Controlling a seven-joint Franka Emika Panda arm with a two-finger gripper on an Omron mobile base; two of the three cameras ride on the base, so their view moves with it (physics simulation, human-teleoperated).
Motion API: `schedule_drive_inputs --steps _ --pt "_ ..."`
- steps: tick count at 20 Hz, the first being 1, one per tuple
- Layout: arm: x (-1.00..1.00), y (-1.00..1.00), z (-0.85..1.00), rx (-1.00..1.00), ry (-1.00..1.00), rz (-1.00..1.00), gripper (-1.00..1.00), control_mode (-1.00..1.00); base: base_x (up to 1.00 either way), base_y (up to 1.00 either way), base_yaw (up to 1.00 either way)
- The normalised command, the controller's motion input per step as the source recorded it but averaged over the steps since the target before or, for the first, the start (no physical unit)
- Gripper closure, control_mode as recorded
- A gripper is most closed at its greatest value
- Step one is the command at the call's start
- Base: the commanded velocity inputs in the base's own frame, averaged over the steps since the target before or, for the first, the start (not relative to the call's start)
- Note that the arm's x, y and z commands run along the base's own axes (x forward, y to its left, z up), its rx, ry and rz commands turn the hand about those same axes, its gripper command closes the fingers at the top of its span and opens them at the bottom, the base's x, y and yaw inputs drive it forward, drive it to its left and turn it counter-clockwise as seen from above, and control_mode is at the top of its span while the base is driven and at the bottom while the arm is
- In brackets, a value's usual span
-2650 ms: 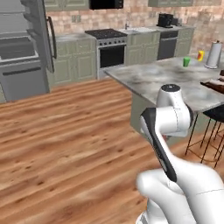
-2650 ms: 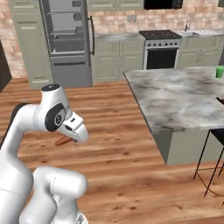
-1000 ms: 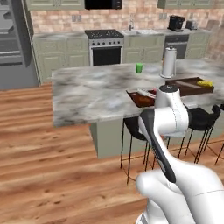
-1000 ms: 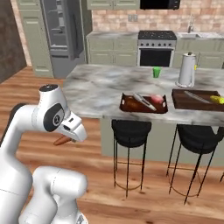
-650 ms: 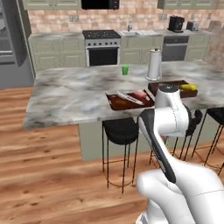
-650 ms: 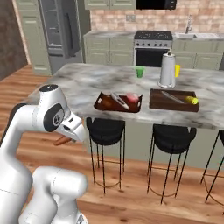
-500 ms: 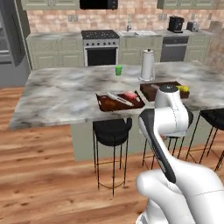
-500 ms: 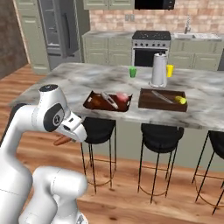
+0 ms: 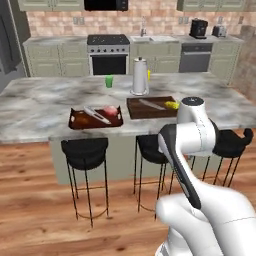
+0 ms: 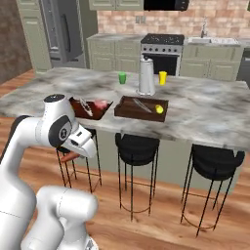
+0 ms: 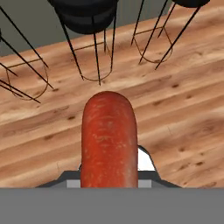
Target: Gather the corn and carrot from the fridge and place them on a tray on the dining counter. Then gather the chicken drumstick and steak from the fridge and place them on the other tray.
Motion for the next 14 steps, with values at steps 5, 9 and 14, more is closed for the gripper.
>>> schedule_drive_inputs --steps 5,9,14 --pt "0.0 0.0 0.0 0.0 0.0 0.0 1.0 1.0 0.23 -1.0 0.12" --pt "0.0 0.0 0.0 0.0 0.0 0.0 1.0 1.0 0.48 -0.44 0.13" --pt "0.0 0.0 0.0 0.0 0.0 0.0 1.0 1.0 0.7 0.05 0.12"
